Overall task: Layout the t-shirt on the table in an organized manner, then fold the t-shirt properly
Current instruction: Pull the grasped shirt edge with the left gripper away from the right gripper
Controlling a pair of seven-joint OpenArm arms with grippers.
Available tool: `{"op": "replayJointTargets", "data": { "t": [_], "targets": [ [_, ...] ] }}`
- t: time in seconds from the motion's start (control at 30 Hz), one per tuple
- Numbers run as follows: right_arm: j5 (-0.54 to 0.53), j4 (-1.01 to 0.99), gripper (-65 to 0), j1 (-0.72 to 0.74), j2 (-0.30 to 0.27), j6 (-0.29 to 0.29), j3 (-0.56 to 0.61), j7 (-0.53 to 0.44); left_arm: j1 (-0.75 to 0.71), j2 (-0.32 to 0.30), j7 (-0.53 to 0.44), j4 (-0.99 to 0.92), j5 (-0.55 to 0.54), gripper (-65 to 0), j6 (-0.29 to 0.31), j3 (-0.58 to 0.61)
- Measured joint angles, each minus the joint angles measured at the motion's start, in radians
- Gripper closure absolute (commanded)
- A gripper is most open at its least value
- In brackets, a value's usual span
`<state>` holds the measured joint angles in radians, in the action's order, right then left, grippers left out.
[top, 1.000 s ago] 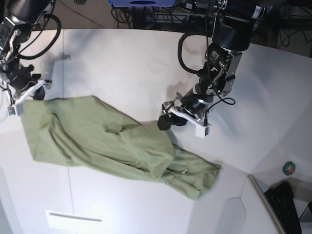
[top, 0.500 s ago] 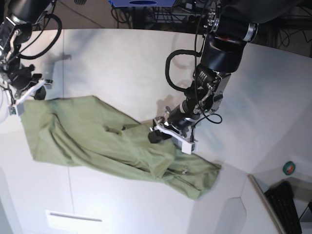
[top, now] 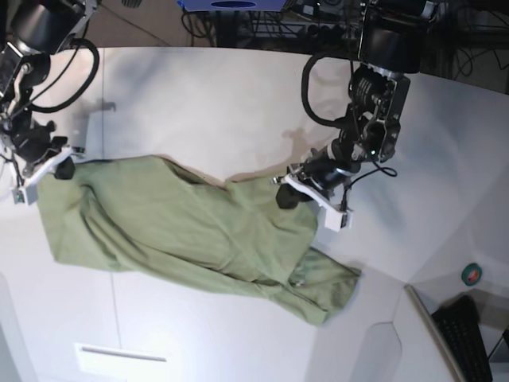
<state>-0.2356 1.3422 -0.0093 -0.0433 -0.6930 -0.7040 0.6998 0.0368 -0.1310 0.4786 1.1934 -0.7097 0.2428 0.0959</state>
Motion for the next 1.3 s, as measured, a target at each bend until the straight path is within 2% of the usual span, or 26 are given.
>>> {"op": "replayJointTargets", "data": {
  "t": [0.07,0.17,0.37,0.47,0.53,0.6,0.9,0.93,1.07,1.13,1.2,1.3],
  "targets": [
    [0.006,-0.049,0.0,0.026,-0.013,0.000,0.008,0.009,-0.034,-0.011,0.015,0.037,-0.002,0.0,0.000,-0.002],
    [0.013,-0.148,0.0,0.081,-0.048,0.000,0.008,0.008,-0.061,-0.024,0.141,0.079,0.000,0.0,0.008,-0.009],
    [0.030,-0.322,0.0,0.166,-0.107,0.000,0.008,-0.019,-0.159,-0.025,0.269,0.187,0.006,0.0,0.009,-0.247],
    [0.033,-0.346,0.0,0.157,-0.111,0.009,0.007,-0.045,-0.176,-0.040,0.293,0.212,0.007,0.0,0.006,-0.306],
    [0.032,-0.349,0.0,0.149,-0.109,0.081,0.004,-0.047,-0.173,-0.060,0.297,0.214,0.006,0.0,0.008,-0.293],
    [0.030,-0.347,0.0,0.132,-0.112,0.113,0.004,-0.057,-0.173,-0.071,0.296,0.215,0.006,0.0,0.008,-0.292],
    [0.011,-0.340,0.0,0.063,-0.108,0.113,-0.001,-0.072,-0.173,-0.069,0.298,0.215,0.006,0.0,0.011,-0.296],
    [0.006,-0.340,0.0,0.061,-0.111,0.113,-0.001,-0.072,-0.173,-0.069,0.297,0.215,0.006,-5.1,0.011,-0.296],
    [0.031,-0.269,0.0,0.035,-0.103,0.110,-0.010,-0.043,-0.190,-0.068,0.298,0.226,0.002,-35.9,0.011,-0.298],
    [-0.003,-0.157,0.0,-0.005,-0.082,0.110,-0.078,-0.046,-0.206,-0.066,0.301,0.251,0.003,-46.7,0.012,-0.306],
    [-0.040,-0.030,0.0,-0.056,-0.057,0.130,-0.137,-0.048,-0.232,-0.054,0.297,0.295,-0.002,-53.6,0.012,-0.369],
    [-0.111,0.143,0.0,-0.127,-0.015,0.120,-0.154,-0.019,-0.264,-0.045,0.293,0.350,-0.002,-55.0,0.016,-0.504]
  ]
}}
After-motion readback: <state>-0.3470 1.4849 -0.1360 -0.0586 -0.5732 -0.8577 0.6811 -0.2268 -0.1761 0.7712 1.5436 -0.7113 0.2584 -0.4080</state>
